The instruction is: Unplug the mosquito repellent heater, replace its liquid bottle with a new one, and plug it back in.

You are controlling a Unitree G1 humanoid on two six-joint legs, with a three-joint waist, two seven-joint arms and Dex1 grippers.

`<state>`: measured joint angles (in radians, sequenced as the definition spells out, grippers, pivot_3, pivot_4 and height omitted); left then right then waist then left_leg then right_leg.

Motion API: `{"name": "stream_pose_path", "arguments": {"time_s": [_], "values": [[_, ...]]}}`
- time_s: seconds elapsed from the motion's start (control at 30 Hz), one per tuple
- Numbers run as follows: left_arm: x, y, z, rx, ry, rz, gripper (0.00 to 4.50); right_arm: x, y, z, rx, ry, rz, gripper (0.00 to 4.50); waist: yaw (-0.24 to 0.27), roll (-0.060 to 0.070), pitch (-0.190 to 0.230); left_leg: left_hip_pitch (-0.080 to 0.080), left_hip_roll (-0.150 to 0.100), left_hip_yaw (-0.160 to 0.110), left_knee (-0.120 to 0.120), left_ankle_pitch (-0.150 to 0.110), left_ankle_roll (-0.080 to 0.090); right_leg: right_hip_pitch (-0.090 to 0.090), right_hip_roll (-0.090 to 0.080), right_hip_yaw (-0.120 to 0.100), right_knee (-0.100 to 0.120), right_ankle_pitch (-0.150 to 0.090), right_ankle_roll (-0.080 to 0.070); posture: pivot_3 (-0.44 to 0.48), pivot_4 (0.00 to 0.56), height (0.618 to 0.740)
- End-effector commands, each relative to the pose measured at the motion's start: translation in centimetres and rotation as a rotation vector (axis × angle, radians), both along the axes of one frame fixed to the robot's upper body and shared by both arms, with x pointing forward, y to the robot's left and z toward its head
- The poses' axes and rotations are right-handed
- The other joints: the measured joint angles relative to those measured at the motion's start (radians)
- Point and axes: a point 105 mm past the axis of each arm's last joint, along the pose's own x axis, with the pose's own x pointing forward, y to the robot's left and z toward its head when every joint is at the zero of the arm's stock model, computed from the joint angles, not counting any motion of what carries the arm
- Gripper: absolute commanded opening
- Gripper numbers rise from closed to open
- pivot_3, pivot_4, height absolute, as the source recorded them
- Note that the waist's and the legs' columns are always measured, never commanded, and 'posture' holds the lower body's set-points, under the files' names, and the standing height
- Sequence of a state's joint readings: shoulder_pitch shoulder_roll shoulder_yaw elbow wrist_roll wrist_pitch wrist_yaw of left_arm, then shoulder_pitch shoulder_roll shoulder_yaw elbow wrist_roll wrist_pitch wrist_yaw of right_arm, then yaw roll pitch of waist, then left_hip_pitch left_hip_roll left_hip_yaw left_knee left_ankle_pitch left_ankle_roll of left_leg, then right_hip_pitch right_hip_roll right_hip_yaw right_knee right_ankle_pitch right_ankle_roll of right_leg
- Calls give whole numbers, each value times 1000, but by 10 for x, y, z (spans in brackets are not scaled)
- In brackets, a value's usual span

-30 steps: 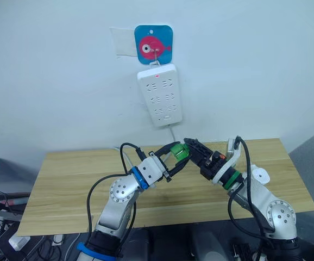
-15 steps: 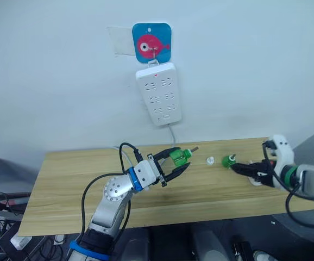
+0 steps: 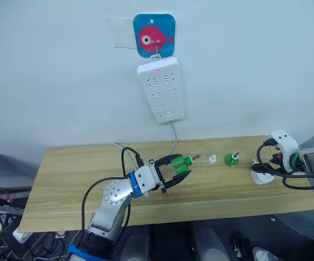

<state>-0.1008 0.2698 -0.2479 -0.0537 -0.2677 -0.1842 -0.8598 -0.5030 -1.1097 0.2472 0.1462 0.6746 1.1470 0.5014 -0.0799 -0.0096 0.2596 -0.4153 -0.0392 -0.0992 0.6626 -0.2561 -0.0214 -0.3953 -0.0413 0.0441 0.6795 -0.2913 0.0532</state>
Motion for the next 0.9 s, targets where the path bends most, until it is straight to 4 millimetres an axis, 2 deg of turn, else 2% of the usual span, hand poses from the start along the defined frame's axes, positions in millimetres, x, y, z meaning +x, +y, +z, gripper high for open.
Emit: {"name": "stream_pose_path", "arguments": {"time_s": [0.03,0.4,0.67,0.9], "values": [[-8,-2,11,-25,-46,-8,2278,4,-10,3,-23,-11,-49,4466,1,-1,3,0,0,0,0,0,0,0,0,0,0,0,0,-82,305,740],[-9,-3,11,-23,-37,-4,2278,10,-21,-10,-20,2,-157,4466,1,-2,14,0,0,0,0,0,0,0,0,0,0,0,0,-69,316,740],[-9,-2,12,-18,-41,2,2278,9,-16,-19,0,20,-161,4466,2,-2,15,0,0,0,0,0,0,0,0,0,0,0,0,-54,315,740],[-25,-8,10,-22,-20,-53,2278,9,-18,-26,-4,31,-149,4466,3,-1,19,0,0,0,0,0,0,0,0,0,0,0,0,-51,317,740]]}}
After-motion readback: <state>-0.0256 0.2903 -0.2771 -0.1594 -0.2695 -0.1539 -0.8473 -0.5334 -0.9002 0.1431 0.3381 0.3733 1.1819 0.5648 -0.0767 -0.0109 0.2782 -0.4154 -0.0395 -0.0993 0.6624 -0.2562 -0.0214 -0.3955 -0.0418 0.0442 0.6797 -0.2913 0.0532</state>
